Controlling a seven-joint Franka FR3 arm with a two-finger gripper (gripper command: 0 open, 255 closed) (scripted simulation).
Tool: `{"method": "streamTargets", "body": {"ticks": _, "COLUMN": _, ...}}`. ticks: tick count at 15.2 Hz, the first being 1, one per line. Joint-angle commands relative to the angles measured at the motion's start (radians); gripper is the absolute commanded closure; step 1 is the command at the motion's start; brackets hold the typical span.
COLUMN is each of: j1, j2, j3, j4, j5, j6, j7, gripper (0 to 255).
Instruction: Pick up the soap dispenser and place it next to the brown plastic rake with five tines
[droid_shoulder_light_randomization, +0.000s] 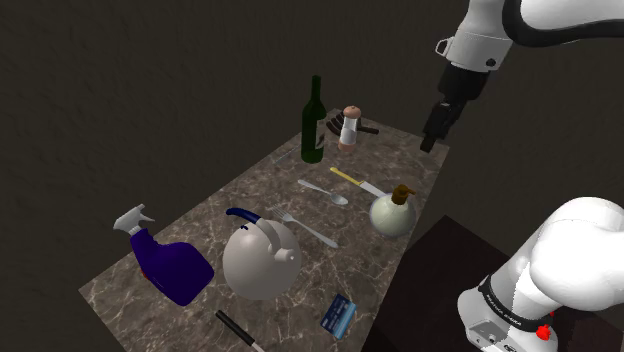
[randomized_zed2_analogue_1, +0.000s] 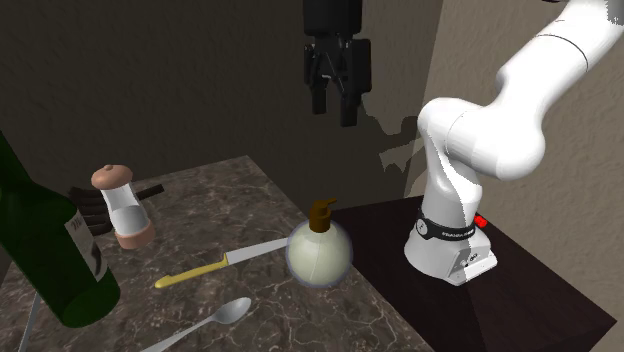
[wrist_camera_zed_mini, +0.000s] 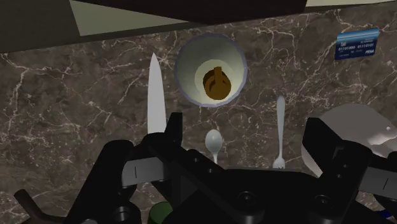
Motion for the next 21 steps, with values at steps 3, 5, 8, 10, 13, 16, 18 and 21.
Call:
{"method": "streamTargets", "body": {"ticks": 3, "j1": 0.004, "j2": -0.019, "j3": 0.009, "j4": -0.08, "j5": -0.002, "j6": 0.075, "j7": -0.01, "gripper": 0}}
{"method": "streamTargets", "body": {"ticks": 5, "j1": 0.008, "j2": -0.031, "j3": 0.018, "j4": -0.157, "j5": -0.003, "j6": 0.153, "j7": -0.019, "gripper": 0}}
{"method": "streamTargets", "body": {"ticks": 8, "j1": 0.015, "j2": -0.035, "j3": 0.032, "j4": -0.263, "j5": -0.003, "j6": 0.278, "j7": -0.032, "gripper": 0}}
{"method": "streamTargets", "body": {"ticks": 10, "j1": 0.02, "j2": -0.026, "j3": 0.041, "j4": -0.329, "j5": -0.002, "j6": 0.366, "j7": -0.041, "gripper": 0}}
{"method": "streamTargets", "body": {"ticks": 13, "j1": 0.024, "j2": -0.006, "j3": 0.049, "j4": -0.381, "j5": 0.0, "j6": 0.447, "j7": -0.047, "gripper": 0}}
{"method": "streamTargets", "body": {"ticks": 16, "j1": 0.027, "j2": 0.016, "j3": 0.052, "j4": -0.41, "j5": 0.005, "j6": 0.499, "j7": -0.048, "gripper": 0}}
{"method": "streamTargets", "body": {"ticks": 18, "j1": 0.029, "j2": 0.034, "j3": 0.055, "j4": -0.428, "j5": 0.008, "j6": 0.534, "j7": -0.048, "gripper": 0}}
{"method": "streamTargets", "body": {"ticks": 21, "j1": 0.031, "j2": 0.049, "j3": 0.057, "j4": -0.441, "j5": 0.011, "j6": 0.563, "j7": -0.049, "gripper": 0}}
